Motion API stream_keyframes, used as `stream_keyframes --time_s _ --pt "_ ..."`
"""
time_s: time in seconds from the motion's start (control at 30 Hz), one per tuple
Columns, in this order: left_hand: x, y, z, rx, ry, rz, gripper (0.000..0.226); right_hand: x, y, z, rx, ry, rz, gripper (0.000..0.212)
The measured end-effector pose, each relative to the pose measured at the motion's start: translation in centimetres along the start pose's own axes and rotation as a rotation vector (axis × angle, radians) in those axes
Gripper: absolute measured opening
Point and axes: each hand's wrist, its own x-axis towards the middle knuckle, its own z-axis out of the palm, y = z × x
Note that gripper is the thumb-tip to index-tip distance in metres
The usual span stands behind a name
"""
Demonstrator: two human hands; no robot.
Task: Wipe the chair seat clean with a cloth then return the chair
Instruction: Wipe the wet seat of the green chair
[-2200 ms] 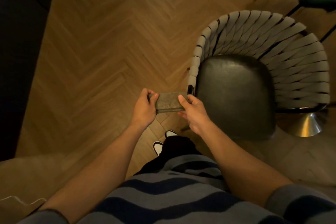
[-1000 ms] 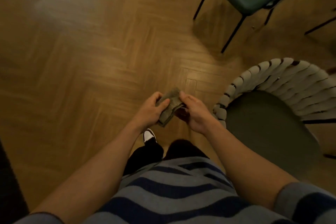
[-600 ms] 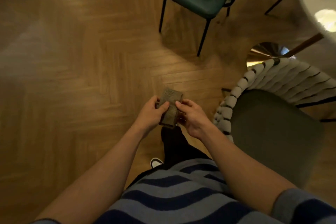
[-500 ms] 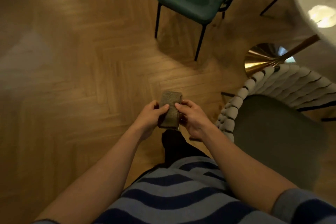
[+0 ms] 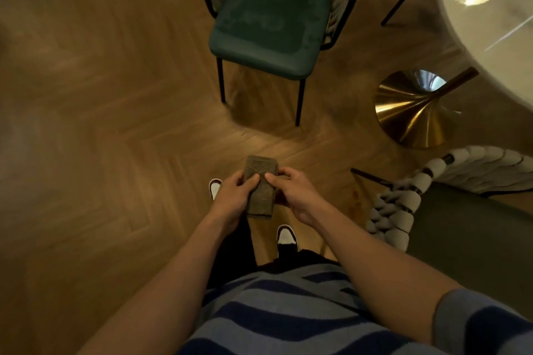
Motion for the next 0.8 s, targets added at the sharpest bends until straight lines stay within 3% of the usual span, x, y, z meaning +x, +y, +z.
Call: stream_keyframes --time_s 0.33,0.53,0.8 --pt "13.4 12.2 -3.6 0.216 -0.081 0.039 0.015 10.8 -10.2 5.9 0.069 0.175 -0.077 0.006" --pt "21.0 17.8 -3.0 0.325 -0.189 0.039 0.015 16.8 -16.0 6.0 0.066 0.240 -0.090 0.009" --pt "32.7 22.5 -1.4 0.529 -0.036 0.134 0.017 26.5 -21.8 0.5 -0.181 0.227 -0.027 0.013"
